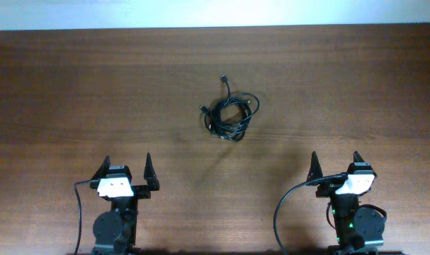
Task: Untangle cables
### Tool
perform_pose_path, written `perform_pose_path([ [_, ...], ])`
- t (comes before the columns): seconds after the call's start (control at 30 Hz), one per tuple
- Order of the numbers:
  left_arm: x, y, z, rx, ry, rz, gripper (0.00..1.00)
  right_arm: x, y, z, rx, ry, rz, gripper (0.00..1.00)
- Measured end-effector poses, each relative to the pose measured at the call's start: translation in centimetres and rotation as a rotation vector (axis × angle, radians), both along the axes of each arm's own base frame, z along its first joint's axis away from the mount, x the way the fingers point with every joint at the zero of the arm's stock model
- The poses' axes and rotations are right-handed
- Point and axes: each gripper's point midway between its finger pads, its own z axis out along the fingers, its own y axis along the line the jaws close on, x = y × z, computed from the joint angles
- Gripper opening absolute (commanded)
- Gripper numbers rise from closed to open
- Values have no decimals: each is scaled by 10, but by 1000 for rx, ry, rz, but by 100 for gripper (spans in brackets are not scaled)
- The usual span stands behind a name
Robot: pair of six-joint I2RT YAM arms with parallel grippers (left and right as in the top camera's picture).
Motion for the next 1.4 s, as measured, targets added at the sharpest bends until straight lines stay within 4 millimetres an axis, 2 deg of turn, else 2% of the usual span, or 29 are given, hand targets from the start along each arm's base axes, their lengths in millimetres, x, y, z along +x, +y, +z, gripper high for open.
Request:
perform_pose_path([
  [0.53, 0, 0, 0, 0, 0, 0, 99, 0, 0, 1, 0, -2, 1, 99],
  [0.6, 0, -5, -1, -6, 5, -31, 99, 0, 6, -1, 2, 2, 36, 99],
  [0.67, 0, -13, -7, -15, 34, -74, 99, -1, 13, 0, 5, 2, 74, 99],
  [0.73, -9, -17, -26, -47, 203, -97, 99, -5, 21, -1, -2, 45, 126, 99],
  [0.77, -13, -15, -20, -44, 263, -84, 99, -10, 24, 8, -8, 64, 144, 99],
  [0.8, -14, -14, -1, -42, 265, -78, 99, -15, 25, 21, -20, 75, 153, 99],
  [0.87, -12, -15, 47, -42, 236, -80, 99, -22, 27, 47, -32, 79, 169, 99],
  [0.9, -5, -17, 94, -46, 206, -91, 99, -23, 28, 70, -37, 89, 177, 99],
  [0.97, 1, -22, 133, -49, 231, -116, 99, -20, 33, 90, -16, 152, 204, 99],
  [1.0, 8, -25, 149, -50, 259, -127, 99, -12, 39, 112, 15, 167, 230, 99],
  [1.03, 16, -27, 160, -51, 295, -133, 99, -6, 46, 135, 37, 165, 266, 99],
  [1.07, 28, -32, 169, -44, 346, -158, 99, 0, 59, 168, 63, 153, 342, 99],
  [1.13, 51, -48, 193, -38, 403, -241, 99, 9, 71, 210, 90, 202, 407, 99],
  [1.17, 60, -53, 203, -38, 423, -268, 99, 14, 76, 238, 101, 203, 434, 99],
  [1.23, 75, -63, 226, -43, 474, -314, 99, 17, 80, 262, 114, 207, 460, 99],
  [1.27, 81, -68, 237, -48, 475, -338, 99, 19, 85, 282, 113, 167, 490, 99],
  [1.3, 87, -73, 247, -55, 458, -367, 99, 20, 87, 292, 112, 148, 507, 99],
  [1.4, 96, -78, 244, -50, 480, -373, 98, 29, 75, 283, 106, 295, 424, 99],
])
